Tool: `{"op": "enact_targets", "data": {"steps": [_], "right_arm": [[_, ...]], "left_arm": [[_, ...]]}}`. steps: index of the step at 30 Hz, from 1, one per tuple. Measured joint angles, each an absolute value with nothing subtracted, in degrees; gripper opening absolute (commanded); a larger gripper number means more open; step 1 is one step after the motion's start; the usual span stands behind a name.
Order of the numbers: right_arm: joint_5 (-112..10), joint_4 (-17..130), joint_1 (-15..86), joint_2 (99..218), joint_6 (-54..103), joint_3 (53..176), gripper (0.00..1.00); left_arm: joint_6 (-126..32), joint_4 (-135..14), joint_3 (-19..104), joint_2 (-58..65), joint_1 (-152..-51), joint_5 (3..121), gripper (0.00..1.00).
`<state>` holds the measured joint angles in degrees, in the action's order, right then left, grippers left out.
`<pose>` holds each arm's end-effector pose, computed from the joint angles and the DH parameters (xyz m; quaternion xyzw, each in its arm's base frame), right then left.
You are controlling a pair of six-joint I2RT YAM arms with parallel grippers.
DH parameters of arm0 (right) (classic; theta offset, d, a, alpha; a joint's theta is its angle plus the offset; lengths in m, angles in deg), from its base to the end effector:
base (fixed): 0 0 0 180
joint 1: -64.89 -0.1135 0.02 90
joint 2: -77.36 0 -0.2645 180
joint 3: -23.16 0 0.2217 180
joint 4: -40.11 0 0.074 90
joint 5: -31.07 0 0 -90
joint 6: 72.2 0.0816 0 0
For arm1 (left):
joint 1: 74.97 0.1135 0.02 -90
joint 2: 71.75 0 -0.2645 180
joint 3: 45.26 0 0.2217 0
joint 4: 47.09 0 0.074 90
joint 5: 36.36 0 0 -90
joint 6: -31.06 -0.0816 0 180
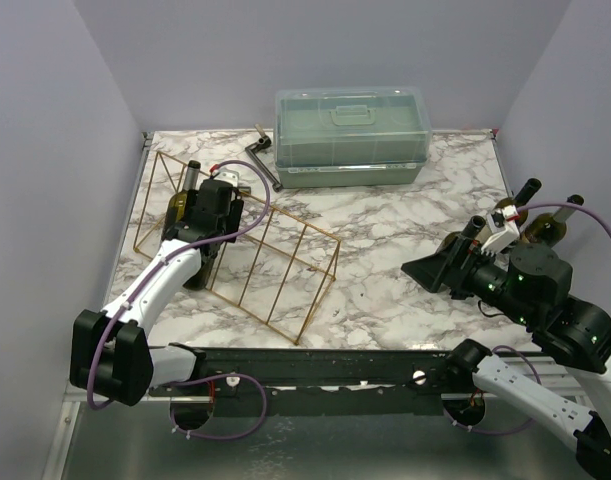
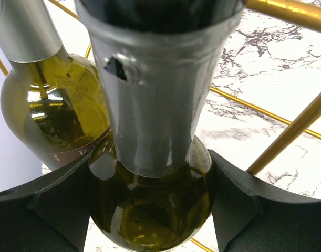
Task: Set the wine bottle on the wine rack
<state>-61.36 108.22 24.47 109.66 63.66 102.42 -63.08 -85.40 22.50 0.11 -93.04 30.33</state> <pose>0.0729 0.0575 0.3608 0.0511 0.8232 0.3737 0.4244 0.2655 -0.0527 0.2486 0.0926 0.8950 0.1356 0.4146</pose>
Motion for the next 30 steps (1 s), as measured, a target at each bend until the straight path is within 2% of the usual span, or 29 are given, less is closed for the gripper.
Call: {"op": "enact_targets", "data": {"steps": [8,9,10,23,30], "right_arm": [[-60.69,107.61,24.47,110.11,63.66,102.28,0.91],[-60.66,107.61,24.47,110.11,63.66,102.28,0.91],[-60.62,107.54,24.47,110.11,63.66,102.28,0.91],[-60.58,107.76,24.47,110.09,63.84,102.28,0.91],[-64.45,109.62,24.47,110.07,62.75,102.28,0.91]], "left_arm": [[-63.30,-85.40,22.54,0.17,-93.11,30.05,0.85],[-63.73,-85.34,22.59,0.17,-93.15,29.92,0.95],[-64.02,-85.43,22.63,0.15,-93.21,29.78,0.98],[-64.59,-85.67,23.20,-2.26,-93.87,29.94,0.99],[-64.19,-85.60,23.20,-8.62,-94.24,33.33,0.99]]}}
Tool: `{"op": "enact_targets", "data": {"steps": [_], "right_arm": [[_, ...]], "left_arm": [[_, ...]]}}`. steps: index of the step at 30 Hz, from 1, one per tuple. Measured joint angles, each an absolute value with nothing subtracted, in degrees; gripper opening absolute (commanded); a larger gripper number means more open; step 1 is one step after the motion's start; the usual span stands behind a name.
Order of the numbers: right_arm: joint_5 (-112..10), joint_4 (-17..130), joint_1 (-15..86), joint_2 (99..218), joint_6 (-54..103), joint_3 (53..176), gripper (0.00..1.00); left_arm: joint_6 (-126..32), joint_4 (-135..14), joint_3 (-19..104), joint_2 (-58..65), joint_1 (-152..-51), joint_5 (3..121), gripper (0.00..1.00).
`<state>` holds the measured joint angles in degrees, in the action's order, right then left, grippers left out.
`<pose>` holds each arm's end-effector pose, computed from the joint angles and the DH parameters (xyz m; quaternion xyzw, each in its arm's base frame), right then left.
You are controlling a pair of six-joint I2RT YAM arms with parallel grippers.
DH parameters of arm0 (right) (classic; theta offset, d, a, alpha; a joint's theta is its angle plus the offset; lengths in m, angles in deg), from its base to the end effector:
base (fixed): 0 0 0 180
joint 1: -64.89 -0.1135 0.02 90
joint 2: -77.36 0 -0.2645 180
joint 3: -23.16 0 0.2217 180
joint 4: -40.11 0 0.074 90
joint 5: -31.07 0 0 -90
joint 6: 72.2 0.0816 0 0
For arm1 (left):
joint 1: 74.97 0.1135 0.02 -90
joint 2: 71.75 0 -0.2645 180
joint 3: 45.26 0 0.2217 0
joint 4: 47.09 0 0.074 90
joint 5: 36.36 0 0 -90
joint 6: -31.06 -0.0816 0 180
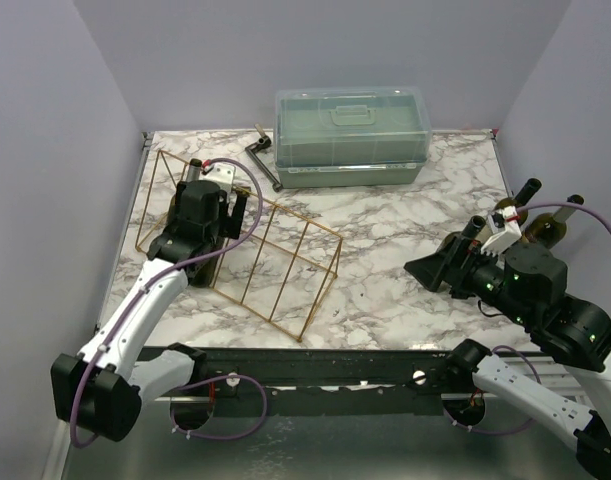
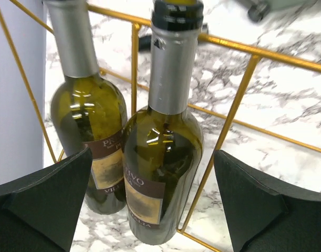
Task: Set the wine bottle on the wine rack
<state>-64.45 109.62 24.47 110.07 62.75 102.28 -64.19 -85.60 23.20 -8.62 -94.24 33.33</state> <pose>0.0760 0.0544 0.3561 0.0595 0.8317 0.3437 0.4320 0.2427 -0.0548 0.2877 0.1019 0.8639 0.0968 0.4837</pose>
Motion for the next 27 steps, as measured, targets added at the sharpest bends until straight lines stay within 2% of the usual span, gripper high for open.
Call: {"op": "enact_targets", "data": {"steps": [14,27], "right_arm": [[-78.87,116.00,24.47,113.81,58.07,111.11,0.91],[-100.71,118.60,24.47,124.61,50.20,117.50,0.92]], "left_arm": [[-63.41,-80.35,20.29,-20.90,-94.24,41.43,0.99],[-62.51,-78.21,19.70,-21.56,-94.24,46.86,0.99]]}}
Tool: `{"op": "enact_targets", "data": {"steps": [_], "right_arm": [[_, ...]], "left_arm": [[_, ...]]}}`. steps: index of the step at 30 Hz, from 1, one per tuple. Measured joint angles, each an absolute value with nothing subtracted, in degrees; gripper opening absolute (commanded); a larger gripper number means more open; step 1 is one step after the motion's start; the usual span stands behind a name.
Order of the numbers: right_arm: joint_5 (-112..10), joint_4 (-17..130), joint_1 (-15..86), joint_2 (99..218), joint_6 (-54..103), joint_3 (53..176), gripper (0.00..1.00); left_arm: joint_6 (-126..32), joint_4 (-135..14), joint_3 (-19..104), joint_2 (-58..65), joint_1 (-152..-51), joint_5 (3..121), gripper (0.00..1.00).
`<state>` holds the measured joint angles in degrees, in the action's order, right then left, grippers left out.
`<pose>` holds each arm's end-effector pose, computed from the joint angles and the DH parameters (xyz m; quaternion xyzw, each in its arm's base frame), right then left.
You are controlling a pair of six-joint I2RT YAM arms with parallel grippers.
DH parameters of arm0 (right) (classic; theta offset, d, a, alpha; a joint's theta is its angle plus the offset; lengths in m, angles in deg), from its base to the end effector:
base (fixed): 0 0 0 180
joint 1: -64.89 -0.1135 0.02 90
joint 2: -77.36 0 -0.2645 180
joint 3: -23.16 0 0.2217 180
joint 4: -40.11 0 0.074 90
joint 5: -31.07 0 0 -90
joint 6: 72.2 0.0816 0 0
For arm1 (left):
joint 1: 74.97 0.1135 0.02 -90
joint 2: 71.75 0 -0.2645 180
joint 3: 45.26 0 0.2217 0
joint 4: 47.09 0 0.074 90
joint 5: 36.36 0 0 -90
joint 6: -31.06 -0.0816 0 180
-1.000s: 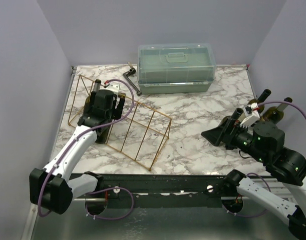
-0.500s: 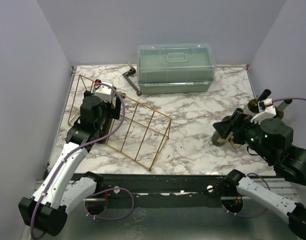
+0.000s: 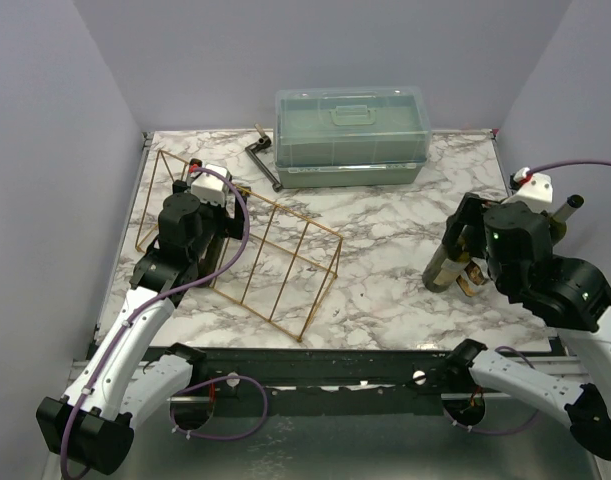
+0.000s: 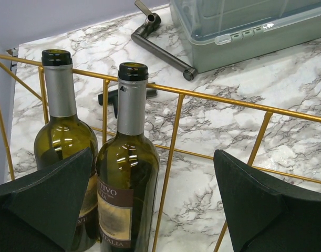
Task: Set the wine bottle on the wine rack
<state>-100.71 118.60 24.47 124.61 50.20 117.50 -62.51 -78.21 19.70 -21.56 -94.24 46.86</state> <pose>0.1163 0.0277 0.3998 0.1171 0.8250 0.0211 0.5525 0.2050 -0.0615 0.3296 0.1235 0.7903 -0.0348 0.5992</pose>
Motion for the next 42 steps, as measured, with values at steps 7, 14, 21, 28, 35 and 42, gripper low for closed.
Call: {"op": "enact_targets", "data": {"steps": [7,14,21,28,35,42], "right_arm": [[-111.48,117.27,24.47,128.50,47.60,114.57,0.93],[-115.55,114.10,24.95,134.64,47.73,108.99,0.91],[-113.73,108.48,32.58,134.66,46.40,104.01,0.86],[-111.09,102.84,35.77,133.20,45.09,99.20,0.66],[-108.53,98.60,35.77,131.27,43.60,95.88,0.40],[-102.96,96.79,35.77,128.61,42.20,95.25,0.14]], "left_arm": [[-62.38,-78.21,19.70,-21.56,-94.24,47.27,0.99],[-62.16,-78.10,19.70,-21.18,-94.44,48.14,0.99],[-61.96,-78.04,19.70,-21.14,-94.98,48.28,0.99],[-61.94,-77.91,19.70,-21.14,-95.60,48.28,0.99],[-61.29,-77.29,18.98,-20.94,-95.99,50.22,0.99],[-59.32,-76.35,18.94,-20.42,-96.06,56.60,0.99]]}}
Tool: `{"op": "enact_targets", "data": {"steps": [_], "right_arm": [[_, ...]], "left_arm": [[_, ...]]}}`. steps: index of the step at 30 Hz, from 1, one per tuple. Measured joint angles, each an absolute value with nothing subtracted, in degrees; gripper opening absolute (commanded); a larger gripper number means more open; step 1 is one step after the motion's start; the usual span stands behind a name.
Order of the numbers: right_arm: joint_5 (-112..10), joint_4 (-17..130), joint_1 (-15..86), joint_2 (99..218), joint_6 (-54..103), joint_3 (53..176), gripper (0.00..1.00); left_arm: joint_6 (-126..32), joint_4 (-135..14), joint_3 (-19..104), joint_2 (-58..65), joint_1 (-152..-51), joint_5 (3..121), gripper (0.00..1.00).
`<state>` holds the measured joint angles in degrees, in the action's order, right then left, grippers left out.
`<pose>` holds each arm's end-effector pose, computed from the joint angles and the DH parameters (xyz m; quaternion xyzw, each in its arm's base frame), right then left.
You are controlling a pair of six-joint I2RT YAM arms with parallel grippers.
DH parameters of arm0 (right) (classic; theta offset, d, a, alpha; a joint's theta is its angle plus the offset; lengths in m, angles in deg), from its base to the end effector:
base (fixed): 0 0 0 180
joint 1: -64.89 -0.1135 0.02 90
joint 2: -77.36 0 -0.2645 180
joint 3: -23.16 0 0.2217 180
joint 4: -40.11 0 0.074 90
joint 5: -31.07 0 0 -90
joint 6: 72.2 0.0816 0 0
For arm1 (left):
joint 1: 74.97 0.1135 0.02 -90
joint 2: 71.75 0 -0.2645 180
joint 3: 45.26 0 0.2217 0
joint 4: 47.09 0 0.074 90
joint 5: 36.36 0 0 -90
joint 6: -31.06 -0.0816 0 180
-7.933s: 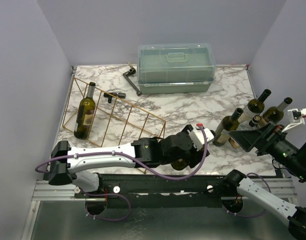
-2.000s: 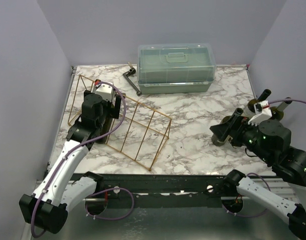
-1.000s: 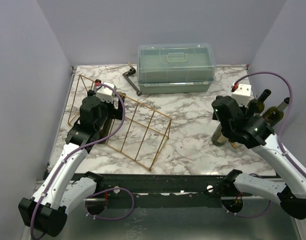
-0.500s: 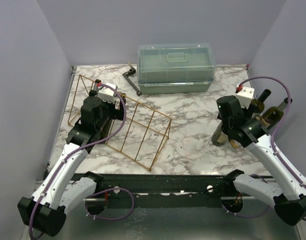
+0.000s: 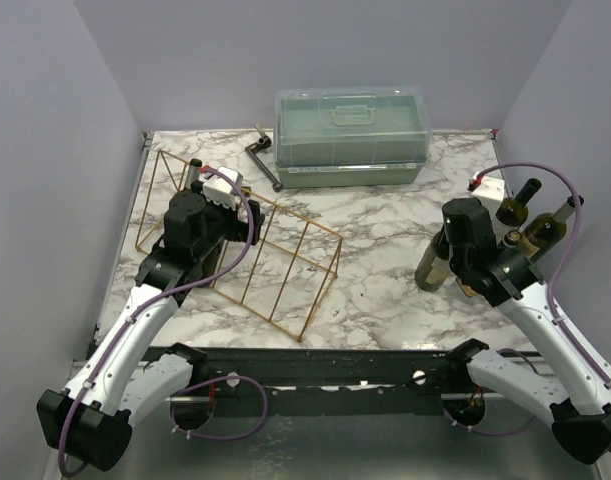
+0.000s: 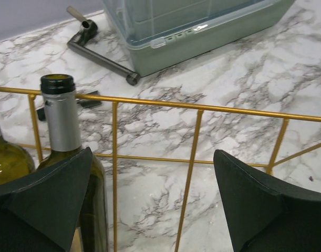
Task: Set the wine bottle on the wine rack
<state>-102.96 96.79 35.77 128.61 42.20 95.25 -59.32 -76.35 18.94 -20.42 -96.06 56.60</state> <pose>0.1754 0.0328 0.3210 0.1365 0.8318 -0.1080 0.5271 0.2038 -0.0831 0.3255 0.1643 0.7835 -0.1280 0.5854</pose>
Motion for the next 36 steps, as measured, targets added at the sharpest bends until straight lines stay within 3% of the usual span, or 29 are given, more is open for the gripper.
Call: {"op": "enact_targets", "data": {"steps": [9,14,25,36], "right_arm": [[-93.69,95.93,35.90,124.28,40.01,93.72,0.01],[-88.60,96.18,35.99,122.11,39.80,93.30,0.01],[-80.55,98.10,35.99,116.96,42.57,92.69,0.01],[-71.99,101.66,35.99,113.59,48.04,95.90,0.01]], "left_arm": [[-48.96,-74.13,21.91,-17.23,-96.10,66.09,0.98],[-40.61,-71.17,25.36,-14.54,-98.11,69.67,0.97],[-40.19,-68.25,31.74,-8.97,-121.54,64.58,0.98],[-54.25,-66.69,39.48,5.77,-146.09,50.11,0.98]]}}
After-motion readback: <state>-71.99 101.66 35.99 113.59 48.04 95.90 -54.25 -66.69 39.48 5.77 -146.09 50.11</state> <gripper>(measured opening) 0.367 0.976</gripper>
